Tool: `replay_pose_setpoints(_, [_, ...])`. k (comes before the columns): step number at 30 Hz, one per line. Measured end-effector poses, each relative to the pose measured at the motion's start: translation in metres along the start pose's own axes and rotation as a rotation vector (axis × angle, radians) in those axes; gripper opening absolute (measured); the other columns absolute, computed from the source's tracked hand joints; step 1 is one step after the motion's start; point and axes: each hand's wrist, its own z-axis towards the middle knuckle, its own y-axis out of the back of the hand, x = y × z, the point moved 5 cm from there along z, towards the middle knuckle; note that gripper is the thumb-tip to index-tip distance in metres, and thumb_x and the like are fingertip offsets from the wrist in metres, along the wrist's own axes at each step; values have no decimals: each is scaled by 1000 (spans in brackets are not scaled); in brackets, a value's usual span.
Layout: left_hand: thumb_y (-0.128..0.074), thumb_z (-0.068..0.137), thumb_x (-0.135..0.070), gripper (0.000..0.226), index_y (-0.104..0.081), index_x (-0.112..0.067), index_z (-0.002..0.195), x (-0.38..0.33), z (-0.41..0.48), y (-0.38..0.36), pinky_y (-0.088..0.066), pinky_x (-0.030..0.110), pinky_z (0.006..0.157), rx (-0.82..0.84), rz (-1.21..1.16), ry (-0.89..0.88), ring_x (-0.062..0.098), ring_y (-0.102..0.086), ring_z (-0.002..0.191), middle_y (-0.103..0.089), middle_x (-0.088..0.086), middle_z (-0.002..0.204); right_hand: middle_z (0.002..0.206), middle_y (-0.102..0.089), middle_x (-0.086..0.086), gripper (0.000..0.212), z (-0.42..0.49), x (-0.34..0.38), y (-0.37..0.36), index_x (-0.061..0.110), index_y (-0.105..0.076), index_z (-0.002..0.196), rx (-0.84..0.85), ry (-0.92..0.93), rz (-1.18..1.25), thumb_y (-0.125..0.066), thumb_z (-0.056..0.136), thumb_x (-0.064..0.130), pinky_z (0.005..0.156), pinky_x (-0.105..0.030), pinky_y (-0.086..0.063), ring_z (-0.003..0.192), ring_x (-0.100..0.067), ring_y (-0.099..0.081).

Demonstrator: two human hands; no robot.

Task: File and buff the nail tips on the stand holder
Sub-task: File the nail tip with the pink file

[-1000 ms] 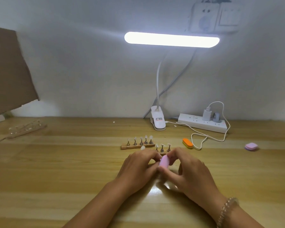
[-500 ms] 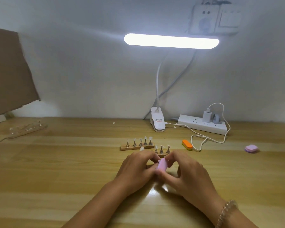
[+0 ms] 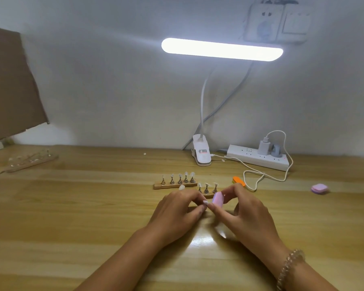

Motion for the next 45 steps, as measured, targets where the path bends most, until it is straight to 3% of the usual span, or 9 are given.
replay_pose_setpoints(3, [-62,92,-34,10,-68,-33,100,-2,0,-1,-33,20,64,21,1,-18,-11,-49,74,-65,-21,95,91,-59,24,36,-4,10,-6,35,-49,91,87,75,-46,-64,75,63,58,-27,-45,66,-2,-53])
replay_pose_setpoints(6, [-61,94,-34,12,-68,-32,103,-3,-1,-2,-34,23,66,25,41,-33,-12,-47,73,-67,-18,104,89,-63,24,35,2,3,-1,34,-50,88,46,-10,14,-69,74,60,58,-26,-40,62,1,-53])
replay_pose_setpoints(10, [-60,93,-36,11,-67,-32,100,-4,-1,-2,-36,25,64,33,37,-32,-6,-47,71,-66,-17,100,89,-62,27,38,-2,9,-5,35,-50,90,138,66,42,-65,70,64,55,-21,-33,63,0,-54])
replay_pose_setpoints(14, [-60,94,-36,10,-67,-33,101,-4,-1,-2,-31,20,63,25,43,-31,-14,-47,73,-67,-19,104,90,-63,24,36,1,4,-1,34,-50,89,66,10,19,-71,73,58,55,-23,-34,57,2,-50])
replay_pose_setpoints(17, [-59,93,-34,12,-68,-33,102,-4,-1,-2,-33,22,64,30,18,-25,-11,-47,72,-67,-18,102,89,-62,25,35,-4,10,-6,34,-51,91,150,70,19,-74,73,52,55,-19,-32,60,5,-53])
replay_pose_setpoints(23, [-61,94,-32,11,-68,-33,102,-4,-1,-1,-33,19,64,31,10,-28,-13,-47,72,-67,-18,103,90,-63,24,32,-3,9,-5,33,-52,91,131,71,18,-76,75,47,57,-23,-40,66,5,-55])
replay_pose_setpoints(27, [-61,94,-34,10,-67,-33,102,-4,-1,-2,-34,23,65,21,24,-19,-13,-47,72,-66,-18,104,91,-66,21,29,2,4,-3,32,-55,88,91,23,106,-77,76,46,55,-15,-32,63,5,-55])
replay_pose_setpoints(34, [-62,92,-36,11,-68,-32,101,-4,0,-1,-35,25,63,19,18,-27,-9,-48,72,-66,-16,101,90,-65,22,33,0,9,-5,32,-53,86,121,52,100,-71,73,57,56,-26,-38,60,-1,-54])
replay_pose_setpoints(45, [-62,94,-34,7,-67,-34,99,-3,-2,-1,-34,27,65,15,3,-2,-6,-48,74,-65,-17,101,85,-64,21,32,0,5,-4,31,-51,86,102,51,39,-72,77,53,56,-24,-37,62,0,-53])
